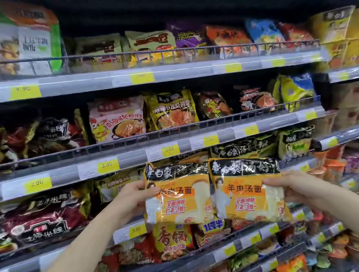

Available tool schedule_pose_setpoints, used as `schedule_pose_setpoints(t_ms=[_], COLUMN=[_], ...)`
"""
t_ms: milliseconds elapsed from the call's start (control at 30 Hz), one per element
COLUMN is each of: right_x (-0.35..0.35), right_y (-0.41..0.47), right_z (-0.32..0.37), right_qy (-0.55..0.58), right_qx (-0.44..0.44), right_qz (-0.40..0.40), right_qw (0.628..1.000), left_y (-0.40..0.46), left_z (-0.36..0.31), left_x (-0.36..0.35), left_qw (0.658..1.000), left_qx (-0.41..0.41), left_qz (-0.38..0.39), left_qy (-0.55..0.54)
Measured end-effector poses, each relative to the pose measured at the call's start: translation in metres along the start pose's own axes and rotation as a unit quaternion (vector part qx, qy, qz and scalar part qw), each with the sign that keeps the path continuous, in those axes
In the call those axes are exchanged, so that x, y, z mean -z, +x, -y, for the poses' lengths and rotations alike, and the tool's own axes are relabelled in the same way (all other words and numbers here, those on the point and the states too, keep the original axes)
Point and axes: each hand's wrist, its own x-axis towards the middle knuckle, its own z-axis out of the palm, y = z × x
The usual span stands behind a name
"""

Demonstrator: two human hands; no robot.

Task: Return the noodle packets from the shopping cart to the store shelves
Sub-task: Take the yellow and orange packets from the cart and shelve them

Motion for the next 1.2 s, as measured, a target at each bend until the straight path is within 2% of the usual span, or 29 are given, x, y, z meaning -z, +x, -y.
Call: schedule_pose_setpoints(t_ms=[200, 333, 467, 867, 1200], right_x=[0.011, 0.017, 0.02, 0.017, -0.03], right_y=[0.073, 0.098, 0.111, 0.126, 0.162], right_z=[0.002, 0.002, -0.005, -0.03, 0.031], right_qy=[-0.011, 0.001, 0.0, -0.013, 0.016], right_qx=[-0.007, 0.007, 0.023, 0.083, 0.138], right_qz=[0.055, 0.085, 0.107, 0.08, -0.008], right_qw=[0.998, 0.996, 0.994, 0.993, 0.99], left_y=[0.043, 0.049, 0.05, 0.044, 0.022], left_z=[0.009, 0.011, 0.019, 0.049, 0.057], left_x=[-0.004, -0.012, -0.016, -0.042, -0.02], left_qw=[0.999, 0.999, 0.996, 0.99, 0.977], left_qx=[-0.004, -0.002, -0.009, -0.057, -0.055], left_qz=[-0.036, -0.038, -0.079, -0.133, -0.208], left_qy=[0.014, 0.028, 0.027, -0.006, 0.006])
